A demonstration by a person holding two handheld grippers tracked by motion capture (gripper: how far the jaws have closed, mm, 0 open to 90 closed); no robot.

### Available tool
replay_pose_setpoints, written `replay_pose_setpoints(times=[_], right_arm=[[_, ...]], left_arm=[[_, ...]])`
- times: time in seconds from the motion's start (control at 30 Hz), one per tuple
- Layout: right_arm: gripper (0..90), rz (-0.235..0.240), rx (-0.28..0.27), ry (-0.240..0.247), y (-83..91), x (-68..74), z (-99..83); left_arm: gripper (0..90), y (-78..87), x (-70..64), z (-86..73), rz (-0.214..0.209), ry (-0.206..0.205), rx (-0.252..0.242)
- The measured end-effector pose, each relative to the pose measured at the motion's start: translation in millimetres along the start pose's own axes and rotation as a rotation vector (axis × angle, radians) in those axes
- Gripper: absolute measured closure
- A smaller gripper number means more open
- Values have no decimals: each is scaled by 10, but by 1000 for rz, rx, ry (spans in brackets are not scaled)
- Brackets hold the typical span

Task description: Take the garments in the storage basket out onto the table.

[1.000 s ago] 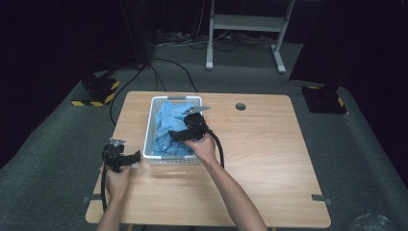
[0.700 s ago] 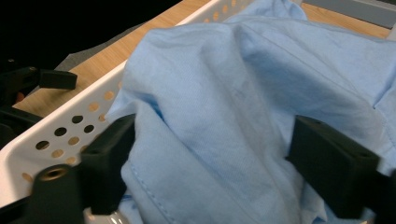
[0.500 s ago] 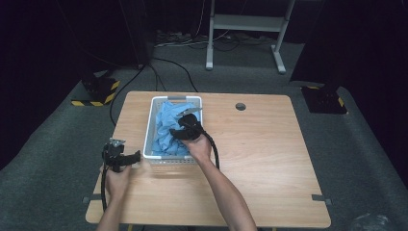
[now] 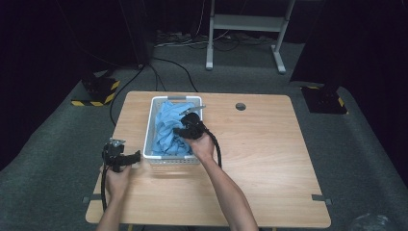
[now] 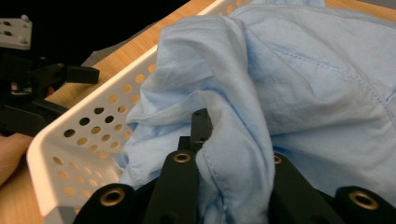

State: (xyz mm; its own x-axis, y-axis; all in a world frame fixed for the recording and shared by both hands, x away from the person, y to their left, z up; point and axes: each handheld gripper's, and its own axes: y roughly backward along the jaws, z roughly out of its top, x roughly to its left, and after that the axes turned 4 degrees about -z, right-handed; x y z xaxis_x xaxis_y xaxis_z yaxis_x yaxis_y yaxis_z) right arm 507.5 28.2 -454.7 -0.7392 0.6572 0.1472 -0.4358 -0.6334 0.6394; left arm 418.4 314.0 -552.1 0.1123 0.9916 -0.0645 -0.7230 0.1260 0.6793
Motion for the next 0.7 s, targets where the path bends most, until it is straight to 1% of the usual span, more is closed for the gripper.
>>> replay_pose_setpoints(times=[0.03, 0.07, 0.17, 0.3, 0.33, 0.37, 0.43, 0.57, 0.67, 0.7], right_arm=[[852, 17, -14, -20, 33, -17, 5], [852, 17, -14, -20, 33, -17, 5], [858, 44, -50, -49, 105, -38, 51], [861, 59, -80, -45, 185, -26, 125], [861, 59, -80, -45, 185, -26, 125], [860, 67, -102, -41, 235, -19, 159], [860, 73, -113, -47, 259, -21, 169], [858, 83, -155, -58, 381, -60, 185], [858, 85, -170, -61, 427, -77, 191], [858, 84, -180, -57, 483, -83, 207]], left_arm=[[77, -1, 0, 2, 0, -1, -1], [79, -1, 0, 2, 0, -1, -1], [80, -1, 0, 2, -1, -1, -2], [82, 0, -1, 2, -1, -2, -2], [82, 0, -1, 2, -1, -2, -2], [82, 0, -1, 2, -2, -2, -1], [82, 0, -1, 2, -2, -3, -2], [83, 0, -1, 1, -2, -2, -2], [84, 0, -2, 1, -2, -3, -1], [83, 0, -2, 1, -2, -4, -2]])
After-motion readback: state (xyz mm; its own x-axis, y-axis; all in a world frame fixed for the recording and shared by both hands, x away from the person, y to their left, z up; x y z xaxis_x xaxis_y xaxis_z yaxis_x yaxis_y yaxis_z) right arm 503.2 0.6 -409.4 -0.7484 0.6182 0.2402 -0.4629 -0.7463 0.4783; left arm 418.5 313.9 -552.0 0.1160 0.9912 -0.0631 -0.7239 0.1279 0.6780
